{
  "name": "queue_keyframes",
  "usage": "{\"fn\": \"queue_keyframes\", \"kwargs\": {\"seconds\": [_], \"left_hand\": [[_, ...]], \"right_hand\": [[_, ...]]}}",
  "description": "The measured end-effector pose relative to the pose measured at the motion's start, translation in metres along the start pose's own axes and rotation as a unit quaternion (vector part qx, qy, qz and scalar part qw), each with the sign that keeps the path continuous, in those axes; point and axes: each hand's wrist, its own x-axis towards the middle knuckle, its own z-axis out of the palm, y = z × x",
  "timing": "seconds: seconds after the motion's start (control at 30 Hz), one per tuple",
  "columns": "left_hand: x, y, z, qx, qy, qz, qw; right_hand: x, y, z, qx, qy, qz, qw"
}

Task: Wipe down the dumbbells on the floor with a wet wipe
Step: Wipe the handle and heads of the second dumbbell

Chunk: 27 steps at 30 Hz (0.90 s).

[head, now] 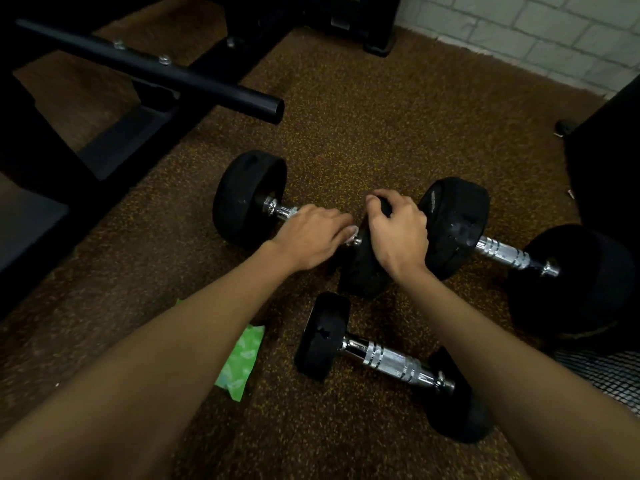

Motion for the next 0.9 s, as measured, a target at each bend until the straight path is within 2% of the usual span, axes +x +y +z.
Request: {"fn": "queue_keyframes", "kwargs": {"seconds": [0.1, 0.17, 0.3, 0.57, 0.63, 0.7, 0.8, 0.9], "left_hand": [[0.014, 0.009, 0.000, 0.077, -0.013, -0.052, 0.996], [0.005, 0.015, 0.013, 0.086, 0.042, -0.045, 0.994], [-0.012, 0.008, 0.036, 0.015, 0.157, -0.010, 0.987], [-0.038, 0.004, 0.039, -0.030, 0.181, 0.088, 0.979], [-0.037, 0.002, 0.033, -0.035, 0.174, 0.087, 0.980], [-0.026, 0.007, 0.021, -0.012, 0.141, 0.044, 0.989], [0.002, 0.024, -0.005, 0.034, 0.006, -0.068, 0.997], [0.031, 0.032, -0.019, 0.069, -0.144, -0.178, 0.971]], "right_hand": [[0.000, -0.001, -0.001, 0.004, -0.003, 0.000, 1.000], [-0.001, -0.001, -0.001, 0.006, 0.003, -0.004, 1.000], [-0.005, -0.001, 0.000, 0.003, 0.015, -0.008, 1.000], [-0.011, -0.002, 0.000, 0.002, 0.019, -0.010, 1.000], [-0.012, -0.003, 0.001, -0.001, 0.020, -0.013, 1.000], [-0.013, -0.003, 0.000, -0.004, 0.018, -0.016, 1.000], [-0.013, -0.002, -0.001, -0.009, 0.014, -0.015, 1.000], [-0.013, -0.003, -0.002, 0.002, 0.014, -0.009, 1.000]]}}
